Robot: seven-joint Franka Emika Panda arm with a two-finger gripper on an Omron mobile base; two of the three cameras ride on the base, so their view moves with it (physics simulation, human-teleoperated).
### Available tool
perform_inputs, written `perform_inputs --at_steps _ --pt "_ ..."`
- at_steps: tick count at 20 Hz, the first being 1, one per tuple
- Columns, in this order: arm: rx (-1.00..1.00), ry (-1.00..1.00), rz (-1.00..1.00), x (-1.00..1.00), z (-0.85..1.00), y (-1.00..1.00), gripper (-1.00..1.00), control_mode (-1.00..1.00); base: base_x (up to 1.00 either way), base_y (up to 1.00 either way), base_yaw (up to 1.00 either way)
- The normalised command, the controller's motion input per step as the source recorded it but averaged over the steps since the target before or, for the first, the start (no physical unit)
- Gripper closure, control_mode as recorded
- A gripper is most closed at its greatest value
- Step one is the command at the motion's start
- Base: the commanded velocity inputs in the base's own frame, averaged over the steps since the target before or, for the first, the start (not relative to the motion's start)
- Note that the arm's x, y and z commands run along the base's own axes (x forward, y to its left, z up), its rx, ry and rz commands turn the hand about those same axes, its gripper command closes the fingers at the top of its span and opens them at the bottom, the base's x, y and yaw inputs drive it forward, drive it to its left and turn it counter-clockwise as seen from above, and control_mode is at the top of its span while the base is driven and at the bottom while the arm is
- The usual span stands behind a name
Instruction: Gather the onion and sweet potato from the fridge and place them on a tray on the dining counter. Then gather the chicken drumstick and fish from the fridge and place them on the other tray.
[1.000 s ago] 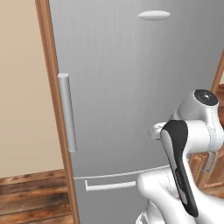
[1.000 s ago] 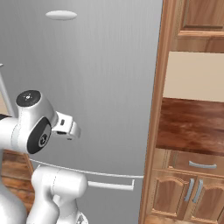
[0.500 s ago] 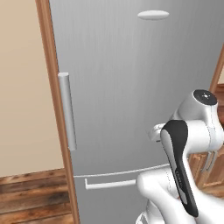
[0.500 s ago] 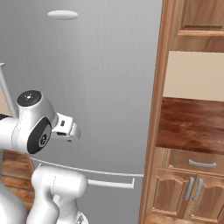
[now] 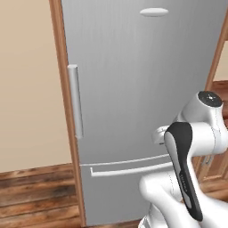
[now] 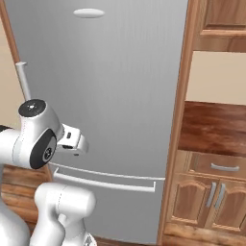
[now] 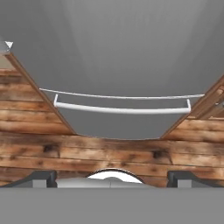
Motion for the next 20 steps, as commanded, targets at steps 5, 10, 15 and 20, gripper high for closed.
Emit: perform_inputs --at_steps 5,10,15,20 --pt "0.0 0.0 0.0 0.0 0.0 0.0 -1.0 1.0 -0.03 0.56 0.0" --pt "0.0 0.0 0.0 0.0 0.0 0.0 -1.0 1.0 -0.03 0.52 0.0" --pt "0.0 0.0 0.0 0.0 0.0 0.0 -1.0 1.0 0.0 0.49 0.0" --pt "0.0 0.0 0.0 0.0 0.0 0.0 -1.0 1.0 0.0 0.48 0.0"
